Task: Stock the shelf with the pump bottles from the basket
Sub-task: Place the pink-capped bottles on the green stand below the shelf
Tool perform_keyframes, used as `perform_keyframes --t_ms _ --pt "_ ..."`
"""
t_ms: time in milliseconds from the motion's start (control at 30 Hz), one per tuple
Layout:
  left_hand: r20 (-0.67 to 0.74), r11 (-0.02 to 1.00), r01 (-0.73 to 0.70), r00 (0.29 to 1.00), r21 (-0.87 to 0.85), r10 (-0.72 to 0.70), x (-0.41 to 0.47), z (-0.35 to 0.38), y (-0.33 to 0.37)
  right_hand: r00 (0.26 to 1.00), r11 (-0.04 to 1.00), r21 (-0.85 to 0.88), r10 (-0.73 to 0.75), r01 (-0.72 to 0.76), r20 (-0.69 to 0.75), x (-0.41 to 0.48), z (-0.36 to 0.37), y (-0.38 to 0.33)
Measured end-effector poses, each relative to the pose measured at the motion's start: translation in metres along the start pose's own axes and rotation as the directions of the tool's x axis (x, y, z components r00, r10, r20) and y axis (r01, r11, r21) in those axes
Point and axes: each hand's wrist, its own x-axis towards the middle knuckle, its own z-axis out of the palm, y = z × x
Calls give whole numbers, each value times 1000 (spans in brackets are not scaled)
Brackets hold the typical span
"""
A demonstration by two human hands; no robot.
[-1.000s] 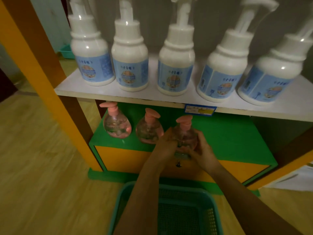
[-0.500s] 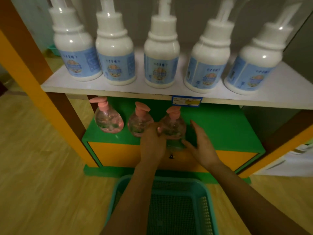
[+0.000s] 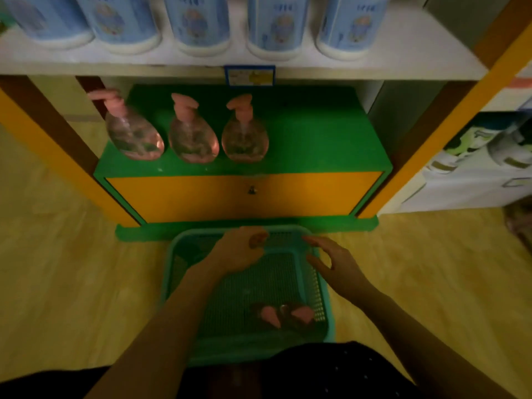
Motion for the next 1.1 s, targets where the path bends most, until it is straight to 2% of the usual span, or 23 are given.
perform_keyframes --t_ms 100,200,267,400,500,667,833,933,1100 --pt "163 994 27 986 104 -44 -7 42 -23 986 993 -4 115 -115 121 -27 19 22" --pt "280 975 12 957 223 -76 -14 83 -46 924 969 -137 240 -207 298 -52 38 44" --pt "312 972 -17 948 233 -59 -19 107 -59 909 956 -205 269 -211 319 -64 52 56" --pt "132 976 -112 987 188 88 -19 140 -73 944 961 -159 258 -229 205 -74 73 61" --pt "40 979 -120 993 167 115 -13 148 -77 948 932 -268 289 -246 136 -70 85 59" --pt "35 960 -195 981 201 192 -9 153 -86 941 914 -290 324 -284 98 -56 94 56" --pt "9 964 -159 987 215 161 -3 128 -74 936 941 3 337 -339 106 -44 74 53" --pt "14 950 -153 988 271 155 -2 94 -54 958 955 84 278 -284 76 -35 49 46" --pt "33 905 -226 973 361 230 -14 22 -10 991 991 67 113 -118 78 -5 -8 11"
